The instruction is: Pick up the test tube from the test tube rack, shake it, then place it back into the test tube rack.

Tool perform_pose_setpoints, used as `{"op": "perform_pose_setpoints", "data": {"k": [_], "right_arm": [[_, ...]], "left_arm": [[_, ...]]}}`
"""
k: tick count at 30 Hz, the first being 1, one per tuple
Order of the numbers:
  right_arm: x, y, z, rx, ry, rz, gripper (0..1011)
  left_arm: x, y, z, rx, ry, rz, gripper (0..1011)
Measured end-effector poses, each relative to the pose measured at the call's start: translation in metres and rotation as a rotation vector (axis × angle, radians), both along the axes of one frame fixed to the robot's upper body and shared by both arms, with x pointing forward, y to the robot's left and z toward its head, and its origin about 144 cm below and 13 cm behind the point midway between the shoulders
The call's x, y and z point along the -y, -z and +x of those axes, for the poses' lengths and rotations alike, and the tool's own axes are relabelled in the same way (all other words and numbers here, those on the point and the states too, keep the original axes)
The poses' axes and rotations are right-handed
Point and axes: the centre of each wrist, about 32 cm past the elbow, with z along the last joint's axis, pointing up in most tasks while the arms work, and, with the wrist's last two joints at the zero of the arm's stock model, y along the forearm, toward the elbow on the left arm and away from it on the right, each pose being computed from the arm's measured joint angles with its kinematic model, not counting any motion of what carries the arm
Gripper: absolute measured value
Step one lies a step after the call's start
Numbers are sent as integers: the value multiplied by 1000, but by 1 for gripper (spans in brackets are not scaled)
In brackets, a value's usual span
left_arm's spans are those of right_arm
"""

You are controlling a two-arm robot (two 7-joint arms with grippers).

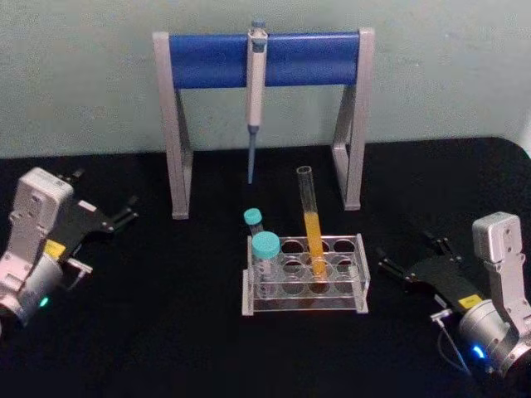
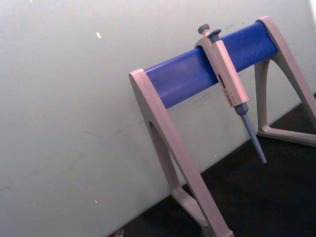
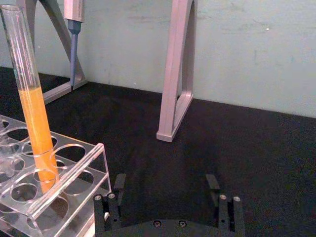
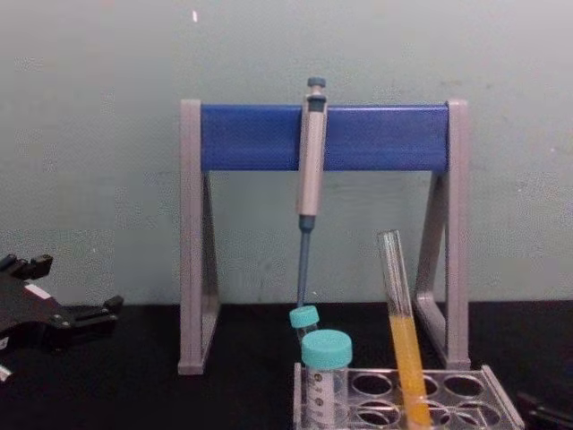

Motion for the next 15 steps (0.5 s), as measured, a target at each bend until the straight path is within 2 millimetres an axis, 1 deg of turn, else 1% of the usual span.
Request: {"op": "perform_pose_setpoints", "data": {"k": [15], "right_arm": [[0, 0, 0, 2, 1, 1, 1000]], "left_arm": [[0, 0, 0, 0, 0, 0, 1002]]}}
